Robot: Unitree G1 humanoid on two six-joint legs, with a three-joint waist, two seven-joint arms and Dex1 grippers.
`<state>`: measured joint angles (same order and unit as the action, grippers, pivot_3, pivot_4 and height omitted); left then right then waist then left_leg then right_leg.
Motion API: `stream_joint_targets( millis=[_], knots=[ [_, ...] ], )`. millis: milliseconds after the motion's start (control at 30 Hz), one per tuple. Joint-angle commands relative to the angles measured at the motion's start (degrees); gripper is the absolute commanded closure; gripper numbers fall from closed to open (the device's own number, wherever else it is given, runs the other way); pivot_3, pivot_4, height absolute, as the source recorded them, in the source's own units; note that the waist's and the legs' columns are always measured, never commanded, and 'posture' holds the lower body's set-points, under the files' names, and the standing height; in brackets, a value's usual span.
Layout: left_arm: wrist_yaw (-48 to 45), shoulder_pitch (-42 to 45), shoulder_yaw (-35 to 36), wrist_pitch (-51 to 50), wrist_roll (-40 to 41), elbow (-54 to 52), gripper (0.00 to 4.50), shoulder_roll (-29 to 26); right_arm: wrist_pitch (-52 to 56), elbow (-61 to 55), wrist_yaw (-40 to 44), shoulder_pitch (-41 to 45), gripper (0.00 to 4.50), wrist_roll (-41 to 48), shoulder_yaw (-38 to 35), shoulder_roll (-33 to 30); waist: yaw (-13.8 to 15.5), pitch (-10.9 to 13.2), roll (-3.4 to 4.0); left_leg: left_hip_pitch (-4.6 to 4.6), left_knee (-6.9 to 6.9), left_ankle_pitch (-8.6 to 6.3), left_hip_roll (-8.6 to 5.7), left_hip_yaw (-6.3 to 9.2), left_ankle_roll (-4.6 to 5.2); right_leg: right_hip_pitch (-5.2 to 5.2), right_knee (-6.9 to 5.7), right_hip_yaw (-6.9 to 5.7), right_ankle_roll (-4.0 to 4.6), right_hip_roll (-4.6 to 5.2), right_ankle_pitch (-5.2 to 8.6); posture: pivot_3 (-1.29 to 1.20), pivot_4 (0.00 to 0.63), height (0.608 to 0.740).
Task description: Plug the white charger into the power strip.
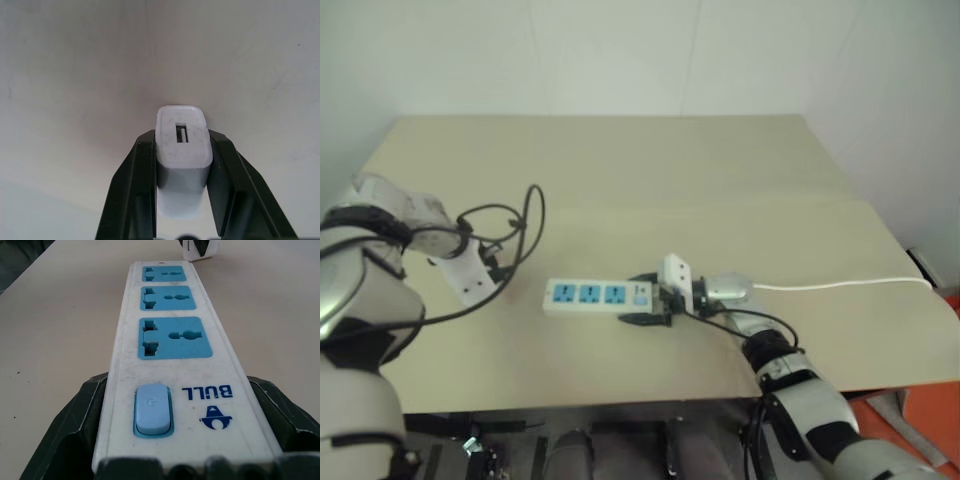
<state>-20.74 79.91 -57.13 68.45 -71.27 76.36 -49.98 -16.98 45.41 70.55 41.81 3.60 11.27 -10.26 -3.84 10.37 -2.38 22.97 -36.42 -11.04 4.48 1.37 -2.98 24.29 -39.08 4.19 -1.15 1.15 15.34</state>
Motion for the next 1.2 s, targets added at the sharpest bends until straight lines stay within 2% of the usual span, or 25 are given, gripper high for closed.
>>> stream_joint_targets(
  millis=[33, 100, 300, 467, 633, 767, 1000, 1067, 1200],
  knots=[
    [0.2, 0.2, 2.2, -0.4, 2.9, 0.5, 3.50, -1.2, 0.6, -1.0, -1.3, -0.7, 1.07, 0.0, -0.1, -0.2, 0.0, 0.0, 0.00, 0.00, 0.00, 0.00, 0.00, 0.00, 0.00, 0.00, 0.00, 0.00, 0.00, 0.00, 0.00, 0.00, 0.150, 0.740],
    [-1.8, 1.0, 5.7, -0.2, 7.2, 1.1, 3.50, -1.3, 0.6, -1.0, -1.2, -0.9, 1.07, 0.0, -0.1, -0.3, 0.1, 0.0, 0.00, 0.03, -0.03, 0.00, 0.00, 0.01, 0.00, 0.00, 0.00, -0.01, 0.00, 0.00, 0.00, 0.00, 0.150, 0.740],
    [-17.1, -0.2, 22.8, -4.8, 27.7, 2.0, 3.50, -0.6, 0.6, -1.1, -1.1, -1.2, 1.07, 0.0, 0.1, -0.2, 0.0, 0.0, 0.00, 0.08, -0.07, 0.00, 0.00, 0.02, 0.00, 0.00, 0.01, -0.06, 0.00, 0.02, -0.01, 0.00, 0.150, 0.740],
    [-26.0, -3.5, 35.7, -16.0, 42.9, -2.0, 3.50, 0.4, 0.5, -0.8, -1.1, -1.0, 1.07, 0.1, 0.2, 0.2, -0.1, 0.0, 0.00, 0.07, -0.08, 0.00, 0.00, 0.02, 0.00, 0.00, -0.02, -0.06, 0.01, 0.02, -0.01, 0.00, 0.150, 0.740],
    [-26.0, -7.6, 46.1, -30.3, 54.3, -10.4, 3.50, 2.8, 0.3, -0.6, -0.9, -0.9, 1.07, 0.1, 0.1, 0.2, -0.1, 0.0, 0.00, 0.08, -0.12, 0.00, 0.01, 0.05, 0.00, -0.02, -0.06, -0.08, 0.03, 0.02, -0.02, 0.00, 0.150, 0.740],
    [-22.8, -12.1, 55.7, -48.7, 64.6, -22.9, 3.50, 6.8, 0.4, -0.6, -1.0, -0.8, 1.07, 0.4, -0.1, 0.3, -0.2, 0.0, 0.00, 0.07, -0.15, 0.00, 0.01, 0.07, 0.00, -0.05, -0.07, -0.10, 0.07, 0.03, -0.05, 0.00, 0.150, 0.740],
    [-21.2, -26.3, 64.1, -82.2, 76.8, -56.8, 3.50, 10.4, 1.0, -1.6, -0.8, -1.4, 1.07, 0.7, -0.3, 0.1, -0.2, 0.0, 0.00, 0.02, -0.14, 0.00, 0.01, 0.09, 0.00, -0.07, -0.19, -0.10, 0.44, 0.04, -0.26, 0.00, 0.150, 0.740],
    [-20.7, -30.3, 66.9, -93.8, 82.8, -66.7, 3.50, 11.3, 1.2, -2.1, -0.9, -1.7, 1.07, 0.8, -0.5, -0.1, -0.2, 0.0, 0.00, 0.02, -0.18, 0.01, 0.00, 0.11, -0.01, -0.09, -0.20, -0.11, 0.45, 0.05, -0.27, 0.00, 0.150, 0.740],
    [-17.5, -36.1, 72.9, -111.9, 92.1, -80.9, 3.50, 12.1, 1.7, -3.4, -0.9, -2.5, 1.07, 1.1, -0.7, -0.5, -0.2, 0.0, 0.00, 0.02, -0.19, 0.00, 0.00, 0.13, -0.01, -0.12, -0.17, -0.12, 0.44, 0.06, -0.27, 0.00, 0.150, 0.740]
  ],
)
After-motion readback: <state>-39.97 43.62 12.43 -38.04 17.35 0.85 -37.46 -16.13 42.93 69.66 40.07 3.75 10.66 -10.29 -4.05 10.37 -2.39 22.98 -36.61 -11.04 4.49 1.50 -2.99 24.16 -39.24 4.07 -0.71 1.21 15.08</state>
